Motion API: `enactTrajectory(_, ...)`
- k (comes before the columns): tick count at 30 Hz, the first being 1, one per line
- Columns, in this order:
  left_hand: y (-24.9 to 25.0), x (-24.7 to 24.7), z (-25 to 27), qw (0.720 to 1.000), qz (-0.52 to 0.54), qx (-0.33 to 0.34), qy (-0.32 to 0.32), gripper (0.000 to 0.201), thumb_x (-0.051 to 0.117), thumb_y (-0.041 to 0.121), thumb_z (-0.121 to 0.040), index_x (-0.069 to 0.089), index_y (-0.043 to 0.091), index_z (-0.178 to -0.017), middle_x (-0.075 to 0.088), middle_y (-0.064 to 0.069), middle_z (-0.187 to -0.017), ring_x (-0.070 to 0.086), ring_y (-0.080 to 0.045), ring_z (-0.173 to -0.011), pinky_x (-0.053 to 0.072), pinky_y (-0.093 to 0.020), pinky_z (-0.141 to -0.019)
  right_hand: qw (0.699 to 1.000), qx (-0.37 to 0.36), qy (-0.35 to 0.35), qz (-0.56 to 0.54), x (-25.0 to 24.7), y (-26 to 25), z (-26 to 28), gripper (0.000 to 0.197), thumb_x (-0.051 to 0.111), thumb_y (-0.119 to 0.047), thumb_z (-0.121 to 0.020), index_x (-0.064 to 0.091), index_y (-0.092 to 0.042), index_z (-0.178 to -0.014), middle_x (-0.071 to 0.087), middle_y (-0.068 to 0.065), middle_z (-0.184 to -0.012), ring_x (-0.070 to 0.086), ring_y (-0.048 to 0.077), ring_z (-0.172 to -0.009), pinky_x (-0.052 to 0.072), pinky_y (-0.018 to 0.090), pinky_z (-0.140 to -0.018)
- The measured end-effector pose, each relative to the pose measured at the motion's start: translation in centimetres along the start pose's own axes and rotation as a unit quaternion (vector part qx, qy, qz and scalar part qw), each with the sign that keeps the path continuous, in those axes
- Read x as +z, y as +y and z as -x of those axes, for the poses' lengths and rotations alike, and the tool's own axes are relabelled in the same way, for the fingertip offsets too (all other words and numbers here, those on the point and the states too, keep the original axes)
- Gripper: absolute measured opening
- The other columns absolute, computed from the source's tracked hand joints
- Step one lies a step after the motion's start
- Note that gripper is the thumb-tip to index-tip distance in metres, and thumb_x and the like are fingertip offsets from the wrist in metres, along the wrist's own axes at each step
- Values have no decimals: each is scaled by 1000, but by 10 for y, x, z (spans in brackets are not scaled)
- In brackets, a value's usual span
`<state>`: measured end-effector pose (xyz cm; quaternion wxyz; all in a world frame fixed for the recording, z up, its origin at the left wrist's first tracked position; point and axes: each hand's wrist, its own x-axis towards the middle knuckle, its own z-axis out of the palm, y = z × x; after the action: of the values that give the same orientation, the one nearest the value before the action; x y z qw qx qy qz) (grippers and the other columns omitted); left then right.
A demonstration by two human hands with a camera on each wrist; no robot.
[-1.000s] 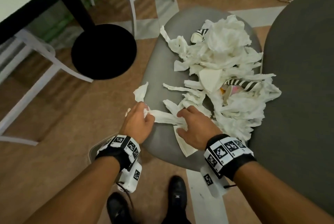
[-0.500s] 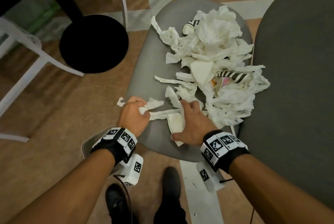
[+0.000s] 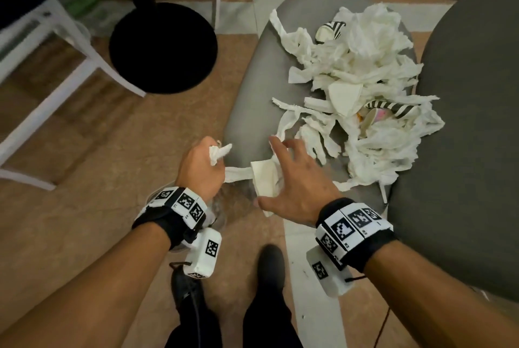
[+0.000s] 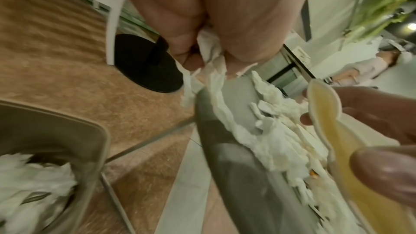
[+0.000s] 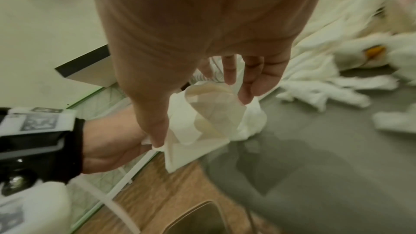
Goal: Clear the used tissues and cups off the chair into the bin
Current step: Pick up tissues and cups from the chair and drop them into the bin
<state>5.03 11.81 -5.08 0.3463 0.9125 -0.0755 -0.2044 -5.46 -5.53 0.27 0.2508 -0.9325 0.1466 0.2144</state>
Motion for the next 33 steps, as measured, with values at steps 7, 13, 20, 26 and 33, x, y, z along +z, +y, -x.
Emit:
enactTrajectory(7, -117, -36, 15, 984, 6, -169, 50, 22, 52, 11, -95, 52, 9, -117, 65, -18, -106, 62, -36, -96, 44, -33, -74, 994, -42, -101, -21, 71, -90, -35, 98, 74, -61, -66, 21, -37, -145, 29, -2, -146, 47, 29, -128, 48, 48, -101)
enactTrajectory(13, -195, -30, 30, 975, 34, -221, 6, 27, 53, 29, -90, 69, 12, -104, 72, -16, -99, 64, -34, -89, 52, -35, -77, 985, -24, -169, -2, 139, -122, -63, 101, 75, -59, -69, 21, -30, -148, 30, 1, -144, 44, 31, -132, 45, 43, -104)
enactTrajectory(20, -234, 4, 25, 976, -6, -207, -74, 16, 59, 13, -89, 66, 6, -101, 68, -7, -80, 66, -28, -77, 47, -28, -64, 991, -70, -7, 115, 136, -130, -100, 94, 70, -64, -68, 28, -27, -144, 24, 8, -146, 44, 39, -124, 47, 50, -100)
enactTrajectory(26, -229, 14, 18, 980, 14, -184, -75, 18, 52, 23, -98, 41, 25, -113, 65, -4, -79, 63, -22, -65, 53, -37, -59, 987, 116, 15, 108, 53, -94, -163, 93, 66, -69, -63, 43, -22, -141, 34, 14, -138, 44, 39, -127, 43, 47, -106)
enactTrajectory(33, -211, 25, 0, 975, -7, -179, -135, 34, 54, 10, -94, 52, 5, -128, 63, -8, -128, 63, -31, -111, 49, -33, -79, 984, 97, 31, 145, 60, -97, -149, 80, 67, -64, -73, 51, -10, -130, 53, 19, -124, 51, 39, -117, 43, 47, -101)
